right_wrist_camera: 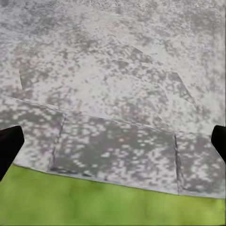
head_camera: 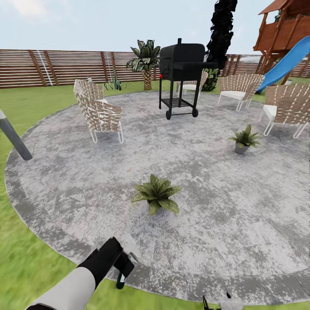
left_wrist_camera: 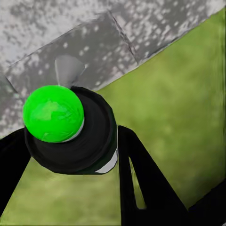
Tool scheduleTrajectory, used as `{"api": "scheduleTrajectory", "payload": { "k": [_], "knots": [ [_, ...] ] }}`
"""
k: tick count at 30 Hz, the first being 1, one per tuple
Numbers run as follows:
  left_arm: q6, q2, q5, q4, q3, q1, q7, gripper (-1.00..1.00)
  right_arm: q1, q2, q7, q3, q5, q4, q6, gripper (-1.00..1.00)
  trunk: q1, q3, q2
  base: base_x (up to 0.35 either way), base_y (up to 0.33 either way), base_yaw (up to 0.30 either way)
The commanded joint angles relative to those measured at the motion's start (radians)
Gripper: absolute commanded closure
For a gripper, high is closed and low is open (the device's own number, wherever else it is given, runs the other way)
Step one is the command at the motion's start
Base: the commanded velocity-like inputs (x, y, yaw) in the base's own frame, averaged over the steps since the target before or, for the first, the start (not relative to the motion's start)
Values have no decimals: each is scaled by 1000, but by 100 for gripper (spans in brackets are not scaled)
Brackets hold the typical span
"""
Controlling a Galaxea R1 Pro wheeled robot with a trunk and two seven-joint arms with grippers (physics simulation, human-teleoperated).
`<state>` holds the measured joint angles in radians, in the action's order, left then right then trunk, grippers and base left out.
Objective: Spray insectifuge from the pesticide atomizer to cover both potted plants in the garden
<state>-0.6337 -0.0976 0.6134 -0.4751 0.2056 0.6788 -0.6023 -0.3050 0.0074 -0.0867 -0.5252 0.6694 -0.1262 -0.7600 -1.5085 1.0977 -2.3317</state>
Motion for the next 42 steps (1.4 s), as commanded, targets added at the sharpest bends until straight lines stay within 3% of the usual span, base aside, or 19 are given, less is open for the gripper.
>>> {"api": "scheduleTrajectory", "payload": {
  "k": [1, 2, 3, 4, 5, 8, 10, 13, 16, 18, 20, 21, 23, 25, 29, 35, 37, 40, 42],
  "knots": [
    [51, 3, -9, 0, -4, -1, -10, 100, 0, 2, -6, 0, 13, -38, 0, -100, 1, 1, 0, -101, 0, 0],
    [77, 6, -23, 1, -10, -2, -12, 100, 0, 2, -4, 0, 14, -62, 0, -100, 1, 1, 0, -65, 0, 0],
    [123, 39, -71, 5, -26, -2, -17, 100, -21, 3, 19, 6, 16, -126, 16, -100, 1, 1, 0, -14, 0, 0],
    [154, 60, -105, 35, -30, -2, -20, 100, -97, 3, 165, 75, 41, -142, 106, -100, 1, 1, 0, -4, 0, 0],
    [193, 64, -113, 51, -30, -2, -21, 100, -130, 4, 245, 112, 54, -146, 156, -100, 1, 1, 0, -2, 0, 0],
    [268, 67, -116, 85, -27, -1, -45, 100, -196, 3, 372, 153, 69, -149, 220, -100, 1, 1, 0, 0, 0, 0],
    [290, 64, -109, 95, -20, -1, -94, 100, -233, 3, 448, 172, 91, -150, 234, -100, 1, 1, 0, 0, 0, 0],
    [305, 64, -82, 99, 2, 5, -161, 100, -262, 3, 598, 201, 157, -173, 249, -100, 1, 1, 0, 0, 0, 0],
    [337, 69, 3, 100, 88, 8, -224, 100, -268, 6, 732, 208, 204, -227, 315, -100, 1, 1, 0, 0, 0, 0],
    [364, 69, 30, 101, 107, 8, -266, 100, -269, 15, 801, 210, 211, -251, 335, -100, 1, 1, 0, 0, 0, 0],
    [374, 66, 63, 100, 114, 7, -280, 100, -269, 20, 828, 217, 217, -258, 341, -100, 1, 1, 0, 0, 0, 0],
    [376, 64, 76, 100, 115, 7, -282, 100, -269, 21, 832, 229, 221, -259, 341, 100, 1, 1, 0, 0, 0, 0],
    [379, 57, 115, 99, 114, 7, -284, 100, -270, 21, 838, 286, 230, -260, 342, 100, 1, 1, 0, 0, 0, 0],
    [381, 51, 134, 99, 112, 7, -284, 100, -270, 22, 858, 310, 233, -260, 343, 100, 1, 1, 0, 0, 0, 0],
    [382, 49, 139, 99, 110, 6, -283, 100, -270, 24, 874, 316, 233, -261, 343, 100, 1, 1, 0, 0, 0, 0],
    [464, 16, 139, 101, 107, 1, -266, 100, -270, 66, 929, 317, 236, -267, 343, 100, 1, 1, 0, 0, 0, 0],
    [490, 13, 136, 101, 106, 0, -227, 100, -270, 68, 931, 318, 236, -268, 343, 100, 1, 1, 0, 0, 0, 0],
    [582, 12, 131, 142, 107, -1, -168, 100, -271, 71, 934, 318, 235, -269, 343, 100, 1, 1, 0, 0, 0, 0],
    [610, 8, 131, 177, 106, -1, -141, 100, -282, 82, 974, 318, 234, -270, 345, 100, 1, 1, 0, 0, 0, 0]
  ]
}}
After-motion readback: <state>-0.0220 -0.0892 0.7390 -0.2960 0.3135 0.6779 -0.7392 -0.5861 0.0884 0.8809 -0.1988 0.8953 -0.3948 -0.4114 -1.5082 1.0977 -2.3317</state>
